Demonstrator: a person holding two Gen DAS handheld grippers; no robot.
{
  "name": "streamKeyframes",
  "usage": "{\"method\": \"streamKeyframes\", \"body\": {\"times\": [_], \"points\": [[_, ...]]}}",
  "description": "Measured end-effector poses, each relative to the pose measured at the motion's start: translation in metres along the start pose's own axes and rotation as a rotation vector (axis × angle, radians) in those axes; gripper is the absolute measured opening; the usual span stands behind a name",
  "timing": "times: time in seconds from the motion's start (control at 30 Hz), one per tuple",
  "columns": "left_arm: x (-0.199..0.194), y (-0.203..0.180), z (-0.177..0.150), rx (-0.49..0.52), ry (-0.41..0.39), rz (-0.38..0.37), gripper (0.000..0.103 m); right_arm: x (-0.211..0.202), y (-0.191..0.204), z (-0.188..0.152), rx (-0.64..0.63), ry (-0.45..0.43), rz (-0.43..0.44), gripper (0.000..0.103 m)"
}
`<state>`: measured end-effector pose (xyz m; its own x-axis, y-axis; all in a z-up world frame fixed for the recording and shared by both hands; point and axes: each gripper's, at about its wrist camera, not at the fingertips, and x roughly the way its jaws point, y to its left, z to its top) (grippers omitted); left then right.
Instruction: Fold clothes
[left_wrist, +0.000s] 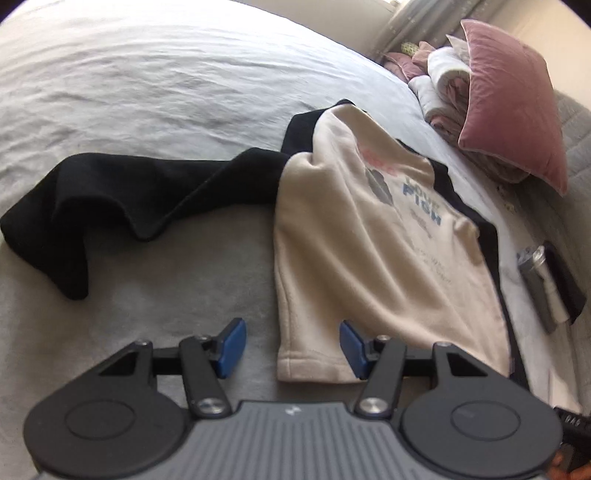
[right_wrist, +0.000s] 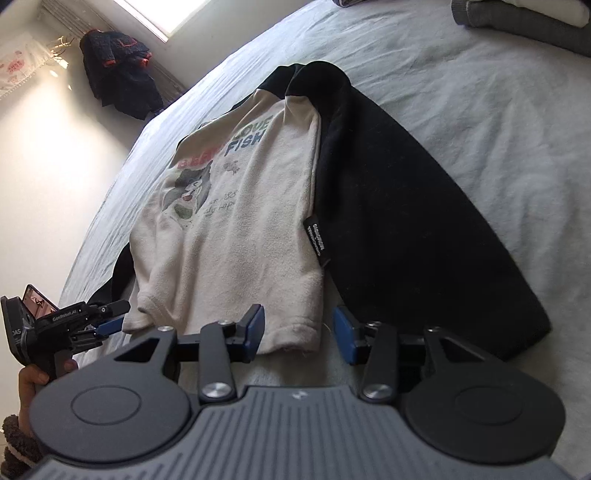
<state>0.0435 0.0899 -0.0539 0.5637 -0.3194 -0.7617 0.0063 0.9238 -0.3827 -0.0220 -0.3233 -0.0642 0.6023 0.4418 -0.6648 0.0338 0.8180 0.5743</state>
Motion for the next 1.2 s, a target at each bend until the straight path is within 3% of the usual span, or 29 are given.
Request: {"method": "streamKeyframes", "body": {"times": [0.1, 0.13, 0.2, 0.3, 0.5, 0.67, 0.97, 1.2], "points": [[-0.001, -0.014, -0.006, 0.086, -0.014, 0.066, 0.033, 0.005, 0.004, 0.0, -0.042, -0.004, -0.014, 0.024], [-0.002, -0.015, -0.007, 0.096, -0.017, 0.072, 0.013, 0.006, 0.006, 0.0, -0.06, -0.004, -0.021, 0.012], [-0.006, -0.017, -0.009, 0.111, -0.022, 0.086, 0.008, 0.004, 0.007, 0.001, -0.076, -0.014, -0.032, 0.011], [-0.02, -0.014, -0.004, 0.095, -0.03, 0.105, 0.007, -0.007, 0.009, 0.003, -0.1, -0.046, -0.051, 0.01], [-0.061, 0.01, 0.006, -0.038, -0.036, 0.045, 0.006, -0.037, 0.004, 0.014, -0.093, -0.091, -0.021, 0.01], [-0.092, 0.022, 0.005, -0.092, -0.027, 0.0, 0.006, -0.057, 0.005, 0.02, -0.059, -0.081, -0.002, 0.01], [-0.117, 0.009, -0.023, 0.014, 0.031, -0.02, 0.006, -0.09, 0.008, 0.009, -0.108, -0.025, -0.009, 0.01], [-0.119, 0.006, -0.048, 0.082, 0.078, -0.001, 0.006, -0.089, 0.002, -0.009, -0.147, 0.055, -0.036, 0.01]]}}
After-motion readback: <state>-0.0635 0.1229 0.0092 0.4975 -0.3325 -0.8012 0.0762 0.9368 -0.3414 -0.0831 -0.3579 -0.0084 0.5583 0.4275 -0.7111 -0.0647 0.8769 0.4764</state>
